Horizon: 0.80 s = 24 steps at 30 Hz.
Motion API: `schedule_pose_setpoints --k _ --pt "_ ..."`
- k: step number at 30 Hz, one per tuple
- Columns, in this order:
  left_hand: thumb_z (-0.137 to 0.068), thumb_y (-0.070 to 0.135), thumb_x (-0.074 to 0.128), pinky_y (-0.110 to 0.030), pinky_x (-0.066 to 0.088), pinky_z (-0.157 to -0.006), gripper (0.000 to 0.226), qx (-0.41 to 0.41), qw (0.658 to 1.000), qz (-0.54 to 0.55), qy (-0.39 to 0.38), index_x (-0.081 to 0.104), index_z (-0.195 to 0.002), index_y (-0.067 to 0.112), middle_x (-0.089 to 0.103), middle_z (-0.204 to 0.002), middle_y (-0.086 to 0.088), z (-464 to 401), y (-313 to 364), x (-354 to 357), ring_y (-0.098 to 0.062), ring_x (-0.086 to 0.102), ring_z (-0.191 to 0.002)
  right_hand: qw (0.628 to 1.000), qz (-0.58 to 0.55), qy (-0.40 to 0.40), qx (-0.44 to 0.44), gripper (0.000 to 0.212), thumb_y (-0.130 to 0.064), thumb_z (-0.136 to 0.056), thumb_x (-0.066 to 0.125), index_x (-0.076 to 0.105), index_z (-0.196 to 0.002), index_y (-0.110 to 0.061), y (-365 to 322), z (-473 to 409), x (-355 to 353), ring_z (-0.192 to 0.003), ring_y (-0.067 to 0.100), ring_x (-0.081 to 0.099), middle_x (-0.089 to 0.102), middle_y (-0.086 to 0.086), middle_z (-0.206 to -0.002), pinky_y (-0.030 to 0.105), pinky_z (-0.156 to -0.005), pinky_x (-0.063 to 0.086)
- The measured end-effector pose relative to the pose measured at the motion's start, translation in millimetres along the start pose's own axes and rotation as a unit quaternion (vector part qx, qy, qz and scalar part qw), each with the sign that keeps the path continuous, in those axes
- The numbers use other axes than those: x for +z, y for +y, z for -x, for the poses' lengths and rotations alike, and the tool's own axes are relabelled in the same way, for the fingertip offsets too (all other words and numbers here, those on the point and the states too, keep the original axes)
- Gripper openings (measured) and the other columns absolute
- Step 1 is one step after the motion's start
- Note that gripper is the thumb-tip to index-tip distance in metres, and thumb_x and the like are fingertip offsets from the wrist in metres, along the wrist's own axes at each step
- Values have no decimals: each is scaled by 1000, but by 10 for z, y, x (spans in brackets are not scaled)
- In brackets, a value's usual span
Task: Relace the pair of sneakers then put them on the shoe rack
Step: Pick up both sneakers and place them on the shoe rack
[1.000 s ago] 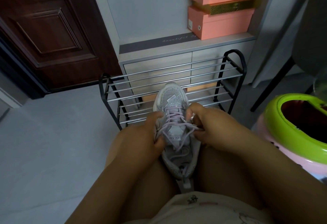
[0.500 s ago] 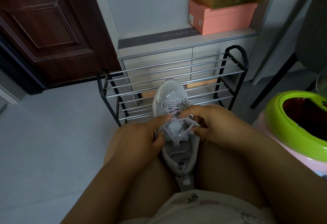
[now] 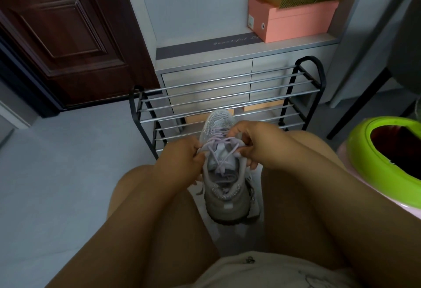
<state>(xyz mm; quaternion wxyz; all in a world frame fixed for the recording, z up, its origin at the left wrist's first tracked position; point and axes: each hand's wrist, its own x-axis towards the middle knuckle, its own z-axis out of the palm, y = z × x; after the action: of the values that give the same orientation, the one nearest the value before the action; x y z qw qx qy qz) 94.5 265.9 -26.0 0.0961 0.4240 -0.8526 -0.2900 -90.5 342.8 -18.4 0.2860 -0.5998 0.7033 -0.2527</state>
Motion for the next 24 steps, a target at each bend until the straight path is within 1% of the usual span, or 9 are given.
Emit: schedule_pose_setpoints --k 3,6,9,12,14,16,18,21,24 --pt "-97 17 49 -28 55 -47 20 -19 998 66 2 55 -77 15 66 -62 -6 -45 -81 26 -6 61 -44 999 -33 -20 19 19 -7 -86 65 61 -102 -16 56 -111 38 -54 20 66 70 13 -77 31 -52 58" --pt "-96 14 49 -22 50 -42 20 -43 995 91 4 54 -77 15 66 -64 -10 -135 -153 59 -5 58 -41 996 -72 -42 35 17 -3 -86 63 61 -101 -11 89 -233 56 -51 17 64 68 18 -77 26 -50 57" --pt "-95 12 48 -20 46 -39 20 -78 991 110 17 53 -75 14 64 -64 -10 -244 -233 111 -8 57 -41 993 -94 -51 42 21 -4 -86 65 59 -106 -10 117 -394 98 -54 23 63 67 25 -79 32 -56 59" --pt "-92 6 46 -21 44 -38 19 -119 984 129 35 53 -74 10 61 -64 -13 -360 -352 187 -16 55 -45 991 -110 -55 57 27 -4 -85 65 57 -111 -9 173 -554 195 -53 23 62 65 22 -75 34 -57 59" --pt "-91 7 47 -26 48 -42 17 -130 983 121 43 56 -76 5 62 -64 -15 -429 -447 262 -19 56 -47 989 -118 -56 75 29 -6 -85 66 57 -112 -8 229 -643 289 -52 19 61 64 16 -73 28 -53 58" --pt "-91 9 48 -32 53 -51 18 -137 982 119 56 56 -74 7 63 -64 -14 -484 -554 360 -22 59 -51 985 -132 -56 100 30 -11 -85 68 59 -113 -9 309 -722 399 -54 16 61 63 12 -73 24 -53 57" --pt "-91 10 48 -35 56 -55 20 -153 978 130 63 53 -71 13 64 -67 -13 -535 -654 472 -26 63 -57 979 -144 -63 126 31 -17 -85 69 60 -115 -13 419 -788 518 -60 15 61 64 9 -79 24 -56 56" --pt "-90 14 47 -44 58 -62 23 -164 979 110 50 55 -68 10 66 -69 -17 -633 -862 667 -32 66 -64 968 -173 -76 166 25 -26 -89 64 59 -110 -14 606 -857 694 -66 15 62 65 7 -84 25 -60 55" --pt "-85 15 48 -49 57 -63 16 -190 975 110 39 57 -73 8 64 -69 -17 -744 -1124 912 -33 65 -65 943 -231 -69 231 24 -26 -95 53 57 -108 -7 806 -899 841 -65 18 61 64 10 -82 29 -65 54"
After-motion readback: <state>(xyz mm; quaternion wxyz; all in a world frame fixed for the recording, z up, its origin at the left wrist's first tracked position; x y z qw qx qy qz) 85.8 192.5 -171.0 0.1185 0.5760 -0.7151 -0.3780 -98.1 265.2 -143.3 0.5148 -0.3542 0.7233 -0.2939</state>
